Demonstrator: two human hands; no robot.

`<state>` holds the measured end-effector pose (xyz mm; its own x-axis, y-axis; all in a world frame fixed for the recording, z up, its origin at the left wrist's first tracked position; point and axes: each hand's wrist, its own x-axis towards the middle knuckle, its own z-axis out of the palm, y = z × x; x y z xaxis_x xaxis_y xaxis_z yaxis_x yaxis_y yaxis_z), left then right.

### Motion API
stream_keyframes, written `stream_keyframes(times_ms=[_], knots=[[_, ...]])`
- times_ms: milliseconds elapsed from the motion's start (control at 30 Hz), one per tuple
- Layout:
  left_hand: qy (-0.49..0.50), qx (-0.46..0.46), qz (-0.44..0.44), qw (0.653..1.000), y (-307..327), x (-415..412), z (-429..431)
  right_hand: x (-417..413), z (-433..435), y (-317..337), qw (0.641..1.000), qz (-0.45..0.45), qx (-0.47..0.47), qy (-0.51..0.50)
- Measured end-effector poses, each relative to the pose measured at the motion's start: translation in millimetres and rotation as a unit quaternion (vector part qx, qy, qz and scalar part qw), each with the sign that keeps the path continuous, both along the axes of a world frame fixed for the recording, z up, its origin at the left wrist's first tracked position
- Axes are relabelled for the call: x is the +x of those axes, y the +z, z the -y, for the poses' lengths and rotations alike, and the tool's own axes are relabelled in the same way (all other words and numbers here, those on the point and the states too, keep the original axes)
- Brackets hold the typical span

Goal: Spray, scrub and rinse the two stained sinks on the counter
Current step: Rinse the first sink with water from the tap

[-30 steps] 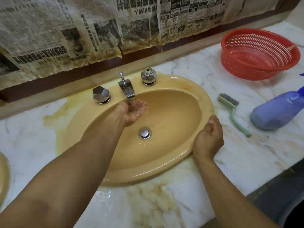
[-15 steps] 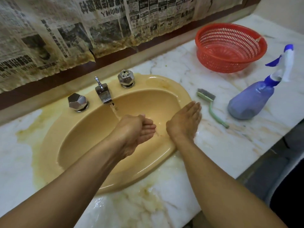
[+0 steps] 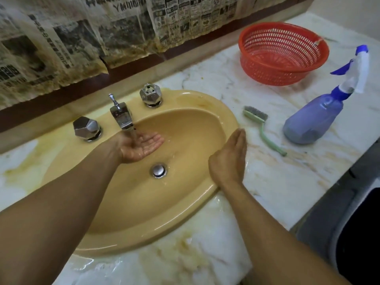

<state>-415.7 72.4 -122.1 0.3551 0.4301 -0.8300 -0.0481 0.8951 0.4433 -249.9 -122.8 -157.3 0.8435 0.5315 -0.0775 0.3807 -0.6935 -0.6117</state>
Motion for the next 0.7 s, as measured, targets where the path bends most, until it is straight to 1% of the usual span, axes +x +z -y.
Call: stream_keyframes(times_ms=[67,233,333,400,500,567,633,700], knots=[[-0.007,-0.012,0.020,1.000,0,-7,-7,12,-2,4,1.000,-0.002,0.025,0.007],[-0.039,-0.014,0.025,0.999,13,-13,-5,9,1,-3,0.995,-0.002,0.099,-0.016],[-0.056,-0.031,0.029,0.998,26,-3,24,9,1,-3,0.993,0.004,0.120,-0.017],[-0.099,-0.040,0.033,0.994,35,11,54,3,3,-5,0.993,0.014,0.119,-0.013],[-0.213,-0.034,0.027,0.976,55,29,98,-30,16,-11,0.996,0.061,0.060,0.019],[-0.246,-0.001,-0.016,0.969,64,26,112,-56,24,-12,0.994,0.094,-0.003,0.049],[-0.246,0.039,-0.054,0.967,67,8,112,-56,18,-6,0.994,0.064,-0.073,0.048],[-0.238,0.059,-0.077,0.966,70,-14,107,-36,3,3,0.996,0.024,-0.087,0.010]])
